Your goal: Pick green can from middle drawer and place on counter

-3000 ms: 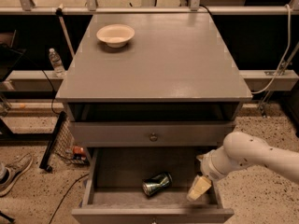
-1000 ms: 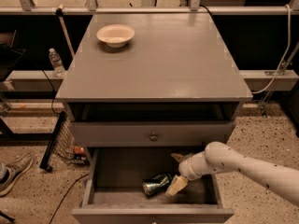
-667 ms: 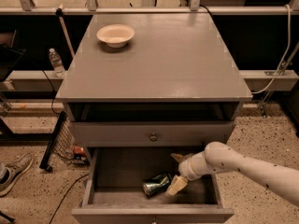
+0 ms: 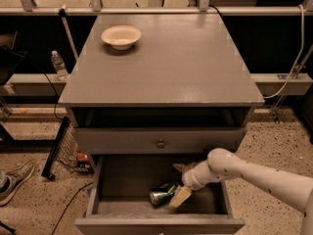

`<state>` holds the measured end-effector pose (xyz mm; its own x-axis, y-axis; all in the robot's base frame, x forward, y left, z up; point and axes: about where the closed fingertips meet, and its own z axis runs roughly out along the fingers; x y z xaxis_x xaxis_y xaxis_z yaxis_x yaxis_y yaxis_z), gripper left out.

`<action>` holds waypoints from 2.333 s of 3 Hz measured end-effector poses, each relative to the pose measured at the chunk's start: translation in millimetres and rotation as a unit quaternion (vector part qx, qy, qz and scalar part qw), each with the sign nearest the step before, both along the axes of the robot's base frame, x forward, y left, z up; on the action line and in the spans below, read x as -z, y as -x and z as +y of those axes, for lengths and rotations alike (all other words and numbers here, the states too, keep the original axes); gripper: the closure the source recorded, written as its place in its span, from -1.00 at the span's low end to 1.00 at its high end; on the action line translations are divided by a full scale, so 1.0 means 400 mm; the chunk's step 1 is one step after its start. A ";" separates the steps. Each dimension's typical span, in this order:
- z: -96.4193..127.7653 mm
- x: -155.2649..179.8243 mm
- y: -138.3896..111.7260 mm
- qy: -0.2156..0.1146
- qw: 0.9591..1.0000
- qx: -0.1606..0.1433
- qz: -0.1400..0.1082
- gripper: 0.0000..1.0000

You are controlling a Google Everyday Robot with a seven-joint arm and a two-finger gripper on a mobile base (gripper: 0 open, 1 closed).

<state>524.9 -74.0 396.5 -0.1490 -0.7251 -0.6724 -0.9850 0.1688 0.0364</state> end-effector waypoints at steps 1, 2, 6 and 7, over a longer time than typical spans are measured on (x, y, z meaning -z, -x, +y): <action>0.033 0.017 0.000 -0.001 1.000 -0.029 -0.002 -1.00; 0.063 0.034 0.000 -0.006 0.998 -0.056 -0.003 -1.00; 0.050 0.017 0.031 0.003 0.998 -0.062 -0.012 0.88; 0.010 -0.034 0.050 0.002 0.999 -0.047 -0.025 1.00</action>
Offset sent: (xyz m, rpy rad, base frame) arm 0.0028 0.0355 -0.0192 0.0227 -0.0130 0.1710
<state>504.9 -70.1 410.2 -0.0470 -0.7364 -0.6749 -0.9971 0.0752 -0.0127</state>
